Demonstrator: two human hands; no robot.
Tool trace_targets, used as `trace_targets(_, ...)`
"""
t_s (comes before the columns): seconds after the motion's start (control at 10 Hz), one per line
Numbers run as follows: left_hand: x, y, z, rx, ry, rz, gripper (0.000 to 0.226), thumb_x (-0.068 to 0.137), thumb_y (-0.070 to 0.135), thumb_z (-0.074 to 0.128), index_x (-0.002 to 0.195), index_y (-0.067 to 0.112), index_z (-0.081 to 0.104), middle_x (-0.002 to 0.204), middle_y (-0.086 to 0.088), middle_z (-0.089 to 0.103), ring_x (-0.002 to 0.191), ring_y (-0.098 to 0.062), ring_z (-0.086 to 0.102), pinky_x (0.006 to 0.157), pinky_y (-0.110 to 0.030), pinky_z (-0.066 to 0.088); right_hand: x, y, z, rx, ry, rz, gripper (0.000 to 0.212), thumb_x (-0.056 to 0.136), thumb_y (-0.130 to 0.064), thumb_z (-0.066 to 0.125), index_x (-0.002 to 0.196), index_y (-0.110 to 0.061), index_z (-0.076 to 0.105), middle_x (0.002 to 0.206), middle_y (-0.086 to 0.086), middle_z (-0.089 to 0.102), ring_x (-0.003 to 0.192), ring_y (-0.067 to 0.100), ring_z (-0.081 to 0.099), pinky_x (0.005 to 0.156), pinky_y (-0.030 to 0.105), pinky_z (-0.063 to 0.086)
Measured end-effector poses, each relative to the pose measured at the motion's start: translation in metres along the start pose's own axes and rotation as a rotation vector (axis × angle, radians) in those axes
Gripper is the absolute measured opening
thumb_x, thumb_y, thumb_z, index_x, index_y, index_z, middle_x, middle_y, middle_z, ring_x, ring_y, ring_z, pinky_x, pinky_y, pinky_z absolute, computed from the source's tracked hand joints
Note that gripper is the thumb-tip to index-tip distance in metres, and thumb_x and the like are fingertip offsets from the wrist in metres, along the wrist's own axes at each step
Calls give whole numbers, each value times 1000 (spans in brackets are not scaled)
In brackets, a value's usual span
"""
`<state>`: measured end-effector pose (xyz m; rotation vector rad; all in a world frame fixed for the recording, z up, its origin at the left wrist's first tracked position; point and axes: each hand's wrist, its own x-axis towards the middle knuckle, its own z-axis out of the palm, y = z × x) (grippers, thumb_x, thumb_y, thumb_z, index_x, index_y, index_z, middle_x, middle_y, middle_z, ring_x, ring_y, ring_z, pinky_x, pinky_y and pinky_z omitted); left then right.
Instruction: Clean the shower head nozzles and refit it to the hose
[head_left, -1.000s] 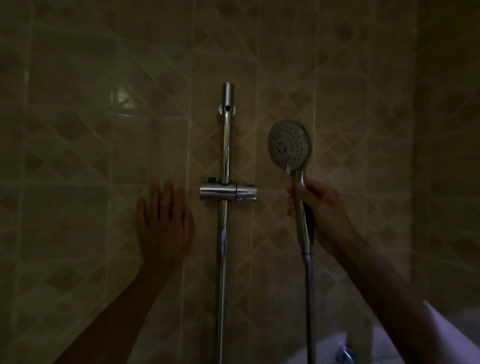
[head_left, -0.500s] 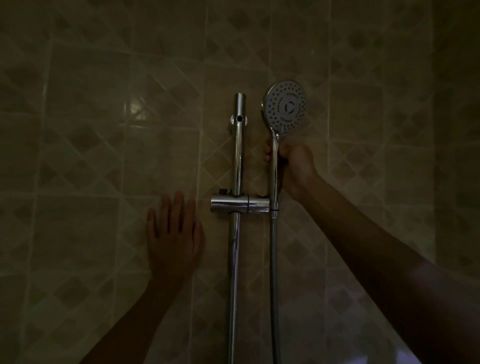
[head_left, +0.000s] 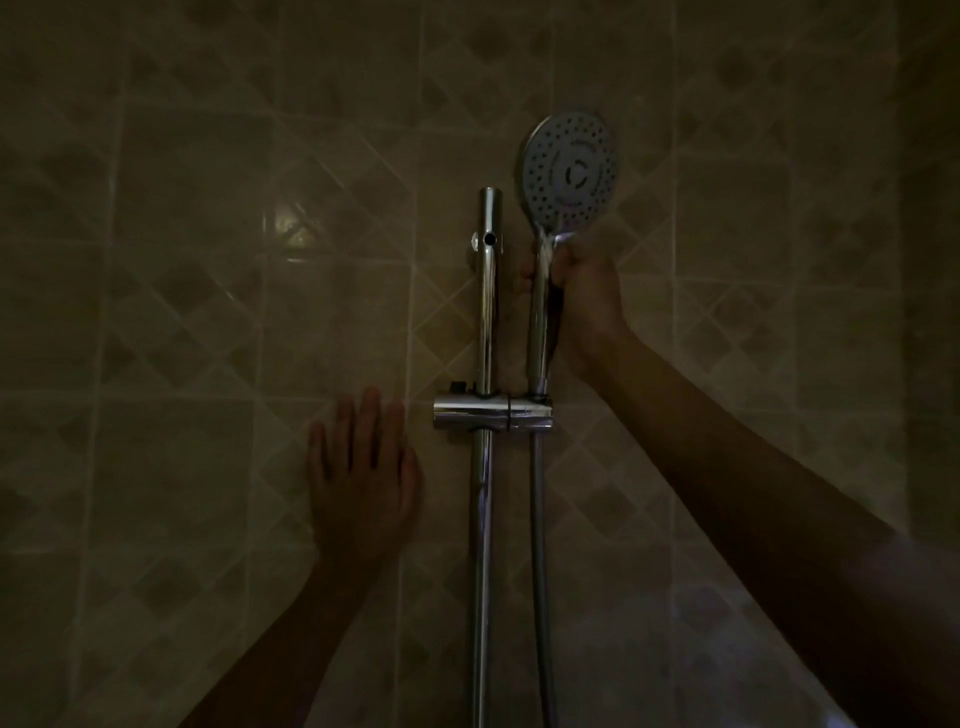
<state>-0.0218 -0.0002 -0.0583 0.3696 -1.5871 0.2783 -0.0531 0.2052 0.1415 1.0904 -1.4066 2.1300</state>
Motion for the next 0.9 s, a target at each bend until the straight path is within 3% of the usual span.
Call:
trace_targets(0.2, 0, 0, 1, 9, -1, 3, 54, 95, 35, 39, 145, 19, 33, 154, -8, 27, 144, -27, 22, 115, -54, 19, -20, 14, -9, -80, -55, -112, 22, 102, -12, 39, 93, -7, 58, 81, 5, 64, 68, 8, 63, 65, 21, 53)
trace_targets(0.3, 1, 0, 0, 6, 5, 4, 52, 94, 35, 40, 144, 17, 36, 154, -9, 29, 144, -27, 23, 115, -54, 20, -22, 14, -10, -154, -39, -151, 22, 103, -16, 41, 102, -1, 58, 84, 5, 65, 74, 10, 64, 66, 21, 54)
trace_targets(0.4, 0, 2, -2, -8, -9, 5, 53, 94, 34, 40, 144, 17, 35, 154, -9, 28, 145, -27, 20, 116, -54, 18, -24, 13, -7, -223, -6, -190, 25, 101, -21, 47, 105, 2, 59, 90, 14, 68, 84, 25, 67, 78, 38, 55)
trace_targets(0.5, 0, 1, -2, 9, -38, 11, 54, 95, 35, 38, 145, 18, 32, 156, -9, 24, 146, -27, 18, 117, -53, 15, -24, 12, -7, -272, 10, -196, 26, 98, -22, 52, 111, 0, 58, 99, 15, 70, 94, 29, 68, 88, 48, 54)
trace_targets(0.6, 0, 0, -1, 17, -34, 18, 54, 94, 35, 39, 144, 16, 35, 155, -10, 25, 145, -28, 19, 116, -54, 16, -25, 7, -9, -285, -34, -153, 27, 98, -20, 52, 115, 1, 56, 103, 15, 69, 96, 27, 67, 90, 46, 53)
trace_targets(0.8, 2, -2, -9, 20, -116, 43, 55, 95, 38, 35, 146, 16, 30, 156, -12, 22, 146, -31, 15, 116, -55, 13, -28, -8, -25, -266, -234, -18, 28, 97, -18, 55, 116, 1, 60, 101, 13, 69, 86, 18, 66, 75, 28, 55)
trace_targets(0.9, 4, -3, -11, 24, -111, 68, 56, 95, 38, 37, 146, 15, 29, 156, -13, 23, 145, -32, 17, 116, -55, 13, -36, -10, -41, -325, -270, 25, 28, 96, -13, 54, 107, 12, 60, 92, 16, 62, 83, 25, 59, 75, 36, 50)
